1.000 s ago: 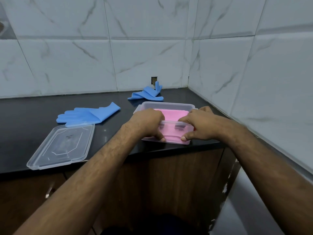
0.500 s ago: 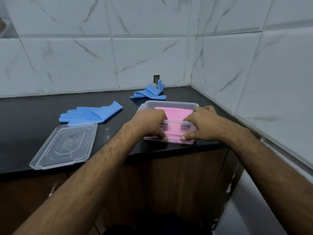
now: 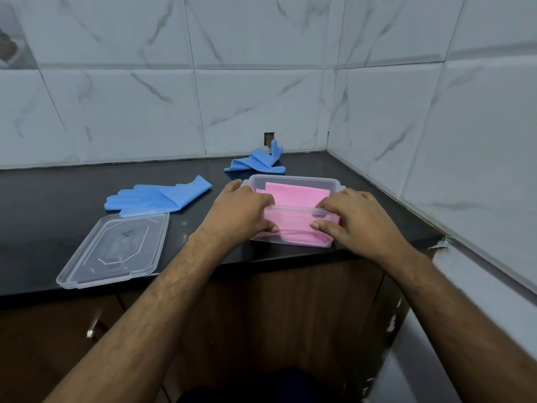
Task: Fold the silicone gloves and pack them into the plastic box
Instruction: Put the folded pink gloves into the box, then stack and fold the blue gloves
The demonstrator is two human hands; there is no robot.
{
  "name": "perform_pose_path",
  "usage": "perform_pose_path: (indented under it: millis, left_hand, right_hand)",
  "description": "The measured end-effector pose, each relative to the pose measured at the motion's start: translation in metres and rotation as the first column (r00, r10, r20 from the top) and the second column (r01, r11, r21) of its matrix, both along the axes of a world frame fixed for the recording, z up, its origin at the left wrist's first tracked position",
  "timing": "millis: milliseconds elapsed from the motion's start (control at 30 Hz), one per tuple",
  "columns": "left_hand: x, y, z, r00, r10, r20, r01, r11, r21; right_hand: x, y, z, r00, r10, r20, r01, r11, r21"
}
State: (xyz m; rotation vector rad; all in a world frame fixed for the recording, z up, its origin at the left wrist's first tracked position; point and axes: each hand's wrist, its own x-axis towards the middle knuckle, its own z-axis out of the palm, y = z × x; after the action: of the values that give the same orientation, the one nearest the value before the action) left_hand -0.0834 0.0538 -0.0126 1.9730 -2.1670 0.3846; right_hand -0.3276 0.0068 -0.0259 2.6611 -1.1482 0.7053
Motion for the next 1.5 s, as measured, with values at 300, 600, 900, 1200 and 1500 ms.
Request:
perform_pose_path:
  millis: [300,600,900,1200,1500]
  left_hand:
    - [0.002,-0.016,0.012,0.999,-0.020,-0.044,0.025,0.994,0.107]
    - [-0.007,-0.019,-0.027,0.995,-0.085,-0.054,0.068,0.963,-0.259]
    - [-0.012,-0.019,-0.057,0.966,-0.064,-0.252,-0.038,0.924,-0.379]
    - [0.028,-0.010,-0.068,0.829,0.243,-0.503,-0.281,0.960,0.001]
    - [0.101,-0.026,-0.066,0.773,0.413,-0.481,-0.409,0.905,0.119]
  right_hand:
    - [0.006,0.009,-0.004,0.992,-0.113,0.049,0.112,0.994,0.008]
    - [0.001,0.004,0.001,0.975,-0.223,0.024,0.222,0.975,0.018]
    - [0.006,0.011,-0.004,0.959,-0.284,0.006,0.283,0.954,-0.095]
    - [0.085,0.044,-0.031,0.991,0.135,0.005,-0.130,0.963,-0.237]
    - [0.197,0.014,-0.049,0.991,0.124,0.053,-0.135,0.927,0.351]
